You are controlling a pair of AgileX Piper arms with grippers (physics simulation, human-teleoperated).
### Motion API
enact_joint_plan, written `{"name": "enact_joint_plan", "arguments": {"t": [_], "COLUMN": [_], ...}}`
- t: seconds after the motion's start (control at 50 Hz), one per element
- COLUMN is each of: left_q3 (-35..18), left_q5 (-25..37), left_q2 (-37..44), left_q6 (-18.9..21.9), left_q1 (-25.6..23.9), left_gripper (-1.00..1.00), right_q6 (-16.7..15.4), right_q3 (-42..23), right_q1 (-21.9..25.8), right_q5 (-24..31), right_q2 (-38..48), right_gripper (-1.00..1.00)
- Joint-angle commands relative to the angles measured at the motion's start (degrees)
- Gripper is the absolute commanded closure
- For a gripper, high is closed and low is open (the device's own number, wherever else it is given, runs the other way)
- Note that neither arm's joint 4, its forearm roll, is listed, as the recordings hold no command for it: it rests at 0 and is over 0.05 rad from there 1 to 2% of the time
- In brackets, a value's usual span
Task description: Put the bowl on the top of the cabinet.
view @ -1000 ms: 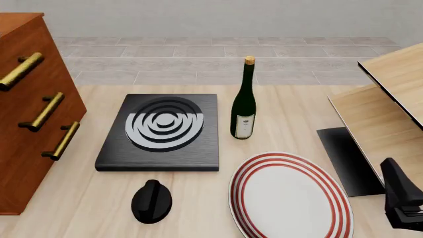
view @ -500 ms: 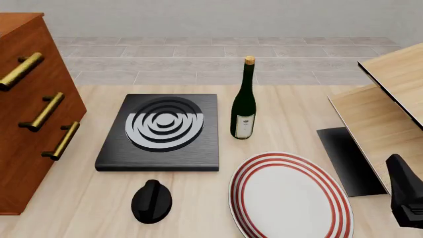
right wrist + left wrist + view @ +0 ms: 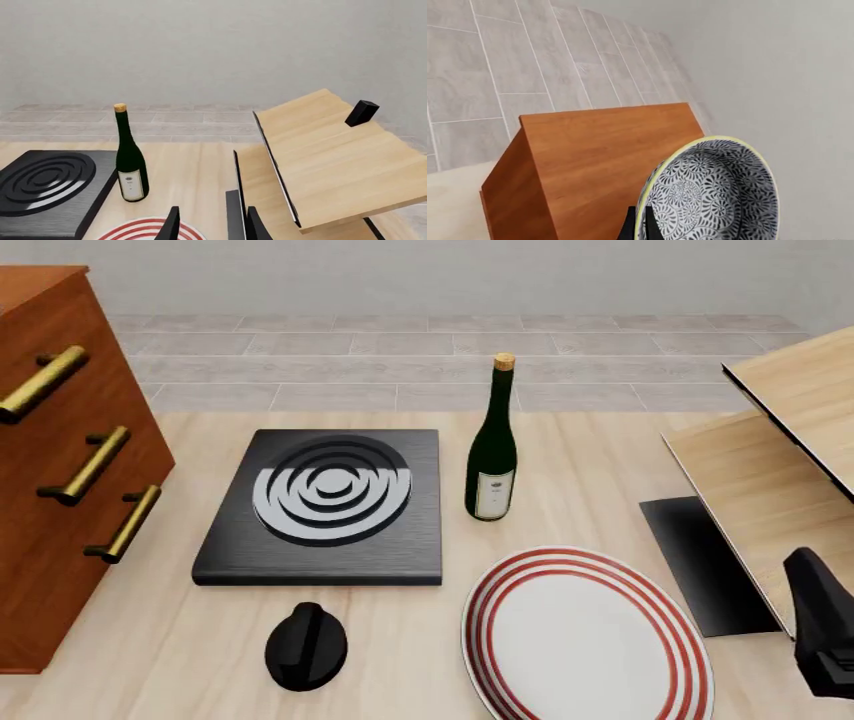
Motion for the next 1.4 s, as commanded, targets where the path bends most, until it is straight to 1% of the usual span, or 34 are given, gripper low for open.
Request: {"name": "enact_joint_plan", "arguments": {"t": [0.02,0.1,0.4,0.52,0.68,0.82,0.84,0.86,0.92,0.94,1.04,1.4], "left_q3": [-0.5,-0.7,-1.4,-2.0,-2.1,-2.2,-1.9,-1.9,-2.9,-2.9,-2.4,-1.6], "left_q5": [0.3,0.5,0.3,0.4,0.5,0.4,0.4,0.4,0.1,0.5,0.4,0.0], "left_q2": [1.1,1.5,3.3,4.3,4.2,4.0,3.2,3.2,2.5,2.9,1.2,-1.1], "left_q6": [2.0,3.2,4.6,5.9,7.0,9.1,9.5,9.5,12.7,12.1,12.2,12.7], "left_q1": [0.4,0.4,1.8,3.0,3.0,3.5,2.2,2.2,3.5,3.4,2.1,1.2], "left_gripper": [1.0,1.0,1.0,1.0,1.0,1.0,1.0,1.0,1.0,-1.0,-1.0,-1.0], "right_q6": [0.0,0.0,0.0,0.0,0.0,0.1,0.0,0.0,0.0,0.0,0.0,0.1], "right_q3": [0.1,0.3,0.4,0.4,0.4,0.4,0.4,0.4,0.4,0.4,0.4,0.4], "right_q1": [0.0,0.0,0.0,0.0,0.0,0.0,0.0,0.0,0.0,0.0,0.0,0.0], "right_q5": [-0.1,-0.3,-0.4,-0.4,-0.4,-0.4,-0.4,-0.4,-0.4,-0.4,-0.4,-0.4], "right_q2": [0.0,0.0,0.0,0.0,0.0,0.0,0.0,0.0,0.0,0.0,0.0,0.0], "right_gripper": [-1.0,-1.0,-1.0,-1.0,-1.0,-1.0,-1.0,-1.0,-1.0,-1.0,-1.0,-1.0]}}
